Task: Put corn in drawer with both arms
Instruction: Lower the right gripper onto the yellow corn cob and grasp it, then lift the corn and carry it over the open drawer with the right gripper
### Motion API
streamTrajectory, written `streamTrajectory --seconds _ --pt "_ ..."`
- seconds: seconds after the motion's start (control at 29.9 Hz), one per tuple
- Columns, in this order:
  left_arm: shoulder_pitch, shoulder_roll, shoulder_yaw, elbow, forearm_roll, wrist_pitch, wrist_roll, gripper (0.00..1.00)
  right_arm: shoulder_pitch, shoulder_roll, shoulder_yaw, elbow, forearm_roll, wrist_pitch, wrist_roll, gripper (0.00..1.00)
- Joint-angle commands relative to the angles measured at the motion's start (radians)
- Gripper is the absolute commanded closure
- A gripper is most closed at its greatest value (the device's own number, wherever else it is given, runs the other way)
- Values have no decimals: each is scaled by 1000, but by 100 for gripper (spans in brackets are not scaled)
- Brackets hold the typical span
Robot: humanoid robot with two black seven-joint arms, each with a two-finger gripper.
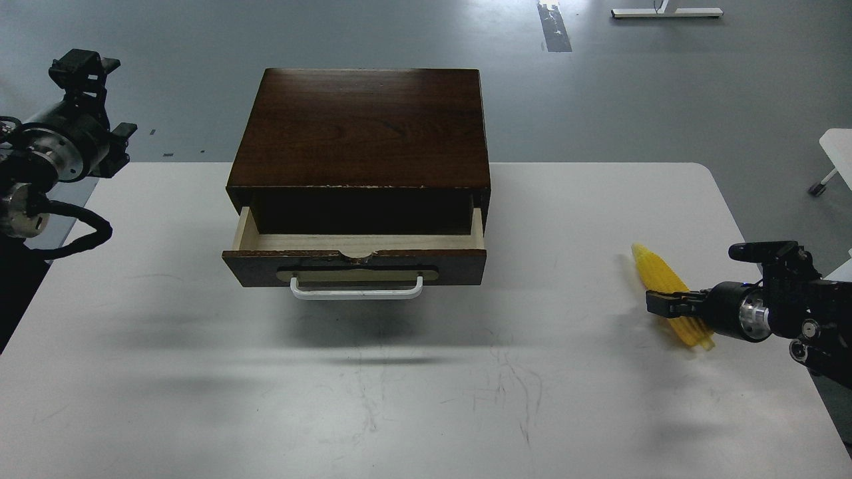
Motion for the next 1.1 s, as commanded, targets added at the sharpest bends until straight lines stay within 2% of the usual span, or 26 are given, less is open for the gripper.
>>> streamTrajectory --seconds 0.0,0.07,0.2,0.3,0.43,0.5,0.57,0.74,0.94,1.07 --pt "1 -3 0 3 0 0 -2 1 32 9 2 10 2 -44 37 89" --pt "1 -3 0 3 0 0 -2 1 79 -4 -1 30 0 -63 57 90" --pt "-1 0 0 3 0 0 -2 1 187 -54 -6 84 -6 -96 62 90" --pt "1 4 0 3 0 0 -3 1 329 -85 -10 160 -27 -129 86 90" --pt "1 5 0 3 0 0 -2 1 532 -82 -10 228 -177 -130 158 90" --pt "1 7 0 3 0 0 -3 1 610 -71 -10 240 -262 -130 217 90" --pt "1 7 0 3 0 0 -2 1 688 -6 -15 240 -376 -127 219 90" --pt "1 8 0 3 0 1 -3 1 751 134 -38 239 -509 -127 219 90" --pt "1 13 0 3 0 1 -3 1 783 269 -104 239 -553 -127 219 89" --pt "1 16 0 3 0 3 -3 1 790 318 -141 236 -560 -127 219 87"
